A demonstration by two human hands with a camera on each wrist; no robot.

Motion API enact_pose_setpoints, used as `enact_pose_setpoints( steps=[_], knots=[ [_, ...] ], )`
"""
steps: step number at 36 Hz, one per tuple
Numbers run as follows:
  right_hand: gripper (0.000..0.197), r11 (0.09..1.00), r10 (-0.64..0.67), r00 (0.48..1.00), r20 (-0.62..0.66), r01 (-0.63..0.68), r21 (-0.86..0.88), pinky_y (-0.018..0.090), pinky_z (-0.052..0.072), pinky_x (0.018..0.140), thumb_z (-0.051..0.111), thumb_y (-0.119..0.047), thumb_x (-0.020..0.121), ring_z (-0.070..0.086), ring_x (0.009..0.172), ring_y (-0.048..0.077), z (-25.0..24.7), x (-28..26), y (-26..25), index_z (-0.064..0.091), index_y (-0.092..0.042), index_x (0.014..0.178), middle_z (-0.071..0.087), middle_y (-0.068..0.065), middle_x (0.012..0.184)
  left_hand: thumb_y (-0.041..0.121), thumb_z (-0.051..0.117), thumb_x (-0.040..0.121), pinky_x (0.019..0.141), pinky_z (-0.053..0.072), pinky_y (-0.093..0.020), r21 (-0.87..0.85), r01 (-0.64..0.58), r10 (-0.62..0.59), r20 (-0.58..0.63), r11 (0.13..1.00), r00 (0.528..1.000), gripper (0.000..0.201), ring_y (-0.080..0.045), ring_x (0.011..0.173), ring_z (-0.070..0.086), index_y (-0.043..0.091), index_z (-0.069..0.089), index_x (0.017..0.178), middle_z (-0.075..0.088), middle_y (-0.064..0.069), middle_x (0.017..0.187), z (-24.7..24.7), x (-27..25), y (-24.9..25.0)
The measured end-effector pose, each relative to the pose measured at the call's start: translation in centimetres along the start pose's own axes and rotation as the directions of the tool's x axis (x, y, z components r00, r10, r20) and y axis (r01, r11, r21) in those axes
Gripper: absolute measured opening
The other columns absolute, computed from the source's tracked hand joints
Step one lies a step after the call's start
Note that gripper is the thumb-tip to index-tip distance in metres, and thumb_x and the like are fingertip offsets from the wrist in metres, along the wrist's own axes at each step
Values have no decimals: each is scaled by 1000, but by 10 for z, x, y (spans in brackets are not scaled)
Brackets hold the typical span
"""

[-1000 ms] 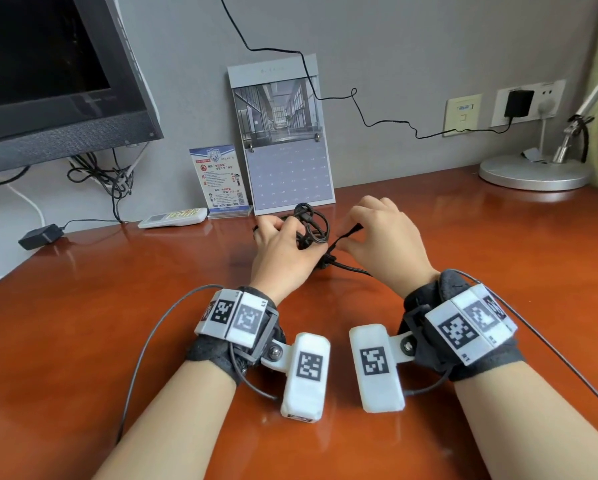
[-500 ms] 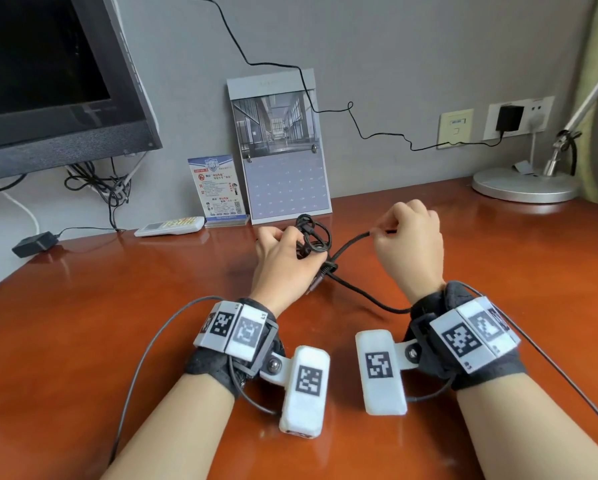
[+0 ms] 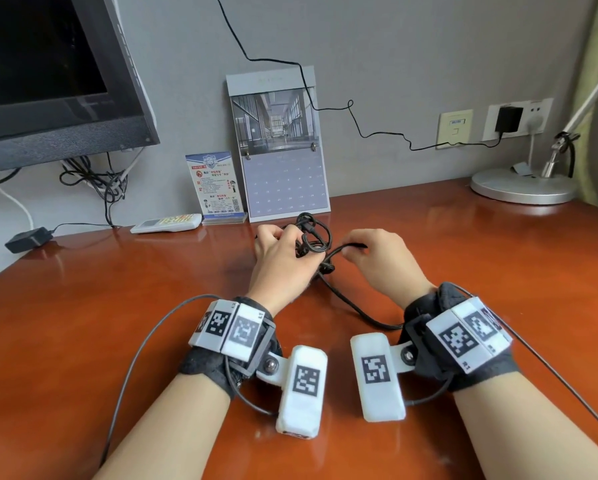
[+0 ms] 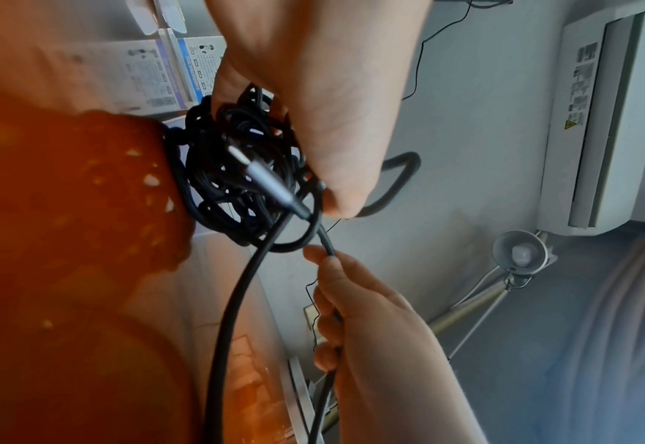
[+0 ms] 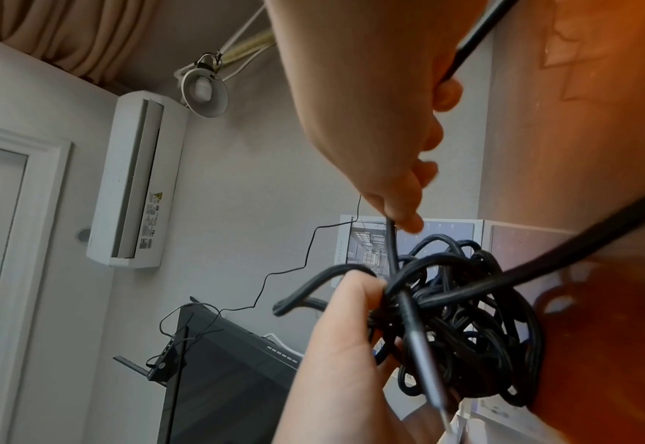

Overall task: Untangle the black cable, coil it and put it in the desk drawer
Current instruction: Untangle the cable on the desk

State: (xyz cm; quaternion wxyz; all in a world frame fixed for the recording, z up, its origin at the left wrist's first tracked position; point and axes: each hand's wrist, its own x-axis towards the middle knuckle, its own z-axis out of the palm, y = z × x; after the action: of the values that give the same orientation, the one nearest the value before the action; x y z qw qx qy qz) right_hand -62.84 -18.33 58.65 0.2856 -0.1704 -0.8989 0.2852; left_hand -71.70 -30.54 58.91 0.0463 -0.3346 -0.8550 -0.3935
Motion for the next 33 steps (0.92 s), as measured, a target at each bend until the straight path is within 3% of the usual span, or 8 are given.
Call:
enact_pose_setpoints(
  steps=[8,15,21,24,27,29,31,33],
  knots=[
    [21,982,191,960,-205,-187,39,29,41,71,50,-23,90,59,89,23,-3,0,-1,68,-31,95,67,-4,94,32,53,86,88,28,-26,13,20,-20,8,1000,1000,15,-19,116,32,21,43,86,27,2,106,0,2,1],
    [20,937,288,861,-420,-162,310,24,33,63,49,-17,90,55,74,19,-7,5,3,66,-27,85,63,-4,77,37,53,86,82,33,-28,46,5,-5,0,999,1000,17,-13,106,33,25,43,79,30,3,106,-2,2,-1],
    [15,805,529,652,-544,-182,565,29,37,70,46,-15,92,50,80,23,-24,14,24,61,-14,94,55,3,82,32,55,87,82,32,-25,12,-9,10,-32,1000,999,22,-13,103,35,26,42,71,33,2,104,-2,3,-3],
    [28,794,564,682,-464,-294,533,31,41,84,40,-8,92,55,103,29,-24,15,32,58,-9,114,60,12,106,30,56,88,83,28,-23,-17,7,-7,-19,1000,1000,13,-11,102,31,23,47,83,30,2,106,-1,3,-2],
    [50,802,565,760,-322,-415,429,37,35,101,39,-4,88,37,125,33,-18,15,28,36,-4,138,36,17,138,26,57,89,88,26,-21,-74,42,-43,-10,996,999,10,-14,109,30,22,49,90,28,3,108,1,4,-2],
    [57,848,517,810,-277,-442,293,33,27,105,45,-8,88,24,130,33,-14,14,22,29,-5,143,21,16,144,25,57,90,90,26,-22,-100,60,-61,-10,993,998,10,-18,116,31,22,50,96,27,2,109,1,4,-3],
    [51,902,431,876,-215,-409,141,33,24,108,50,-13,88,21,132,32,-11,13,18,41,-10,139,23,14,144,29,56,90,93,27,-23,-107,68,-70,-20,992,997,13,-20,120,30,24,51,101,26,2,111,2,5,-4],
    [36,952,307,949,-73,-305,38,30,32,101,50,-15,89,38,124,28,-10,11,15,58,-15,124,43,12,135,33,57,90,93,25,-21,-109,75,-79,-39,991,996,16,-19,122,27,27,50,102,26,2,112,2,4,-4]
  ],
)
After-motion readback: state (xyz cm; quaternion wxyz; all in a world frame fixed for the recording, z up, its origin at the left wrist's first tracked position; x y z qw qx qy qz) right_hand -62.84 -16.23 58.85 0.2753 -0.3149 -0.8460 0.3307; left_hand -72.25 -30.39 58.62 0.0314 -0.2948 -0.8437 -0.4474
